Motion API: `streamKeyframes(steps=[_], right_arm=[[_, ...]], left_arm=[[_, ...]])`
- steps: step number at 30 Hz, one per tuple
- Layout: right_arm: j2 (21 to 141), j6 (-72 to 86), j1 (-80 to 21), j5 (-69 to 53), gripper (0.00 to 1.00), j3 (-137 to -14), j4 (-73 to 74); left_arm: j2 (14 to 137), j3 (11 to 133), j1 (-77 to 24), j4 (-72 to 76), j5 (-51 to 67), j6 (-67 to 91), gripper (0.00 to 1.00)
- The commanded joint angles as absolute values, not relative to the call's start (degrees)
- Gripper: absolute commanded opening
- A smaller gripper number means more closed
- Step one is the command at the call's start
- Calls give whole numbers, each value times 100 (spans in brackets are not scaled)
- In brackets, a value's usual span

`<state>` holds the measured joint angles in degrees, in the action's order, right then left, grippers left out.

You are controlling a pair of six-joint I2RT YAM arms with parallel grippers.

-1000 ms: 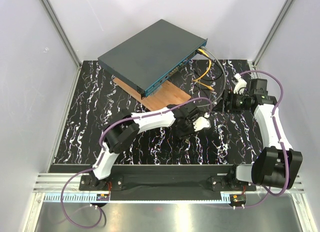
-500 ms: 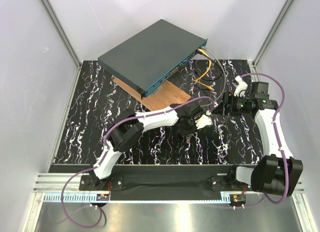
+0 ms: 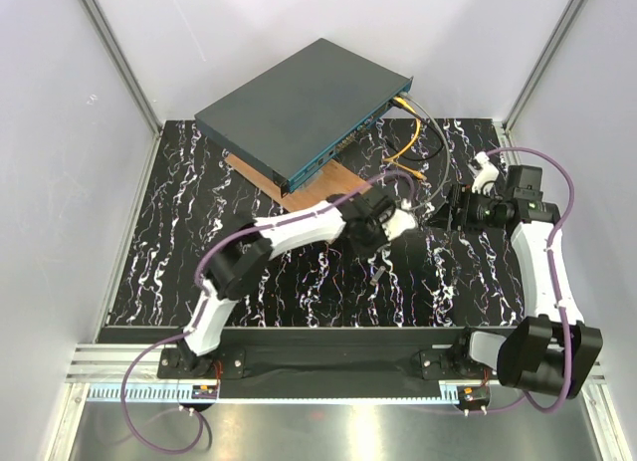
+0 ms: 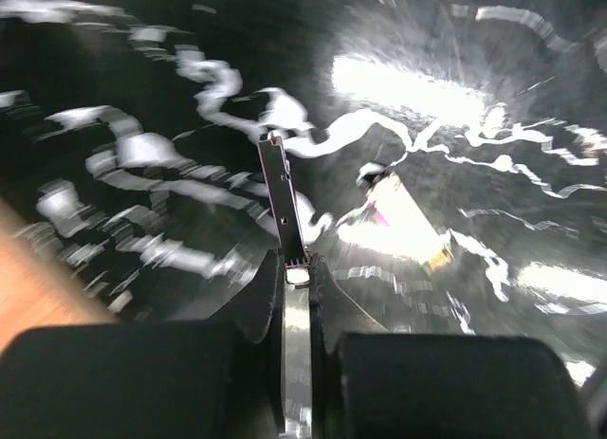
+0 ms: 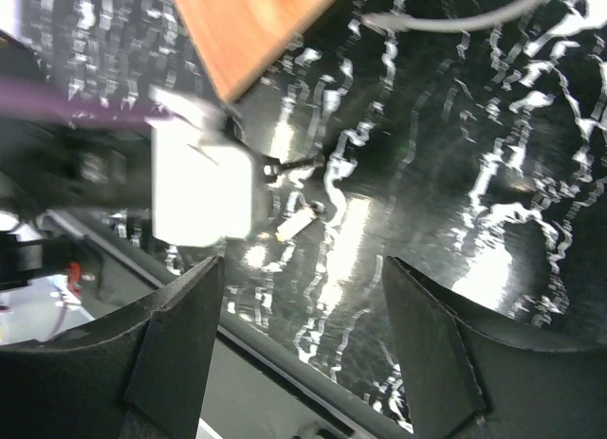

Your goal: Insert the plug into the switch port

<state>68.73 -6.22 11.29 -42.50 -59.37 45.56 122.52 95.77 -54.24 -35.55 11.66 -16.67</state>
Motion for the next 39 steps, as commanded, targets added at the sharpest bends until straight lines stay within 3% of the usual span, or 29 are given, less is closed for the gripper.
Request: streamKeyframes(steps=[1,7,14,21,30,33,39], right_arm=[[6514,-117,1169,-4937,75,-6275,4237],[6144,1515,1169,-5703,78,-6363,2903],[5503,4314,1082,-5688,80,-5792,-394],[5792,4394,441,-5317,73,-6003,-798],[5985,4721,185,-5239,76,-5915,-917],[6012,4299,70,-5072,73,-5941,-546],[6205,4078,35,-5027,54,-5977,-475]], left_arm=[[10779,9774,-5309,-3235,1555,-900,0],[9590,9247,-5142,-1771,1513,613,0],[9299,9474,-5168,-879,660,1564,0],[9167,9045,-5282,-72,773,1871,0],[9105,8921,-5300,343,607,2153,0],[9123,8912,-5309,465,554,2144,0],[9167,8903,-5361,562,606,2144,0]])
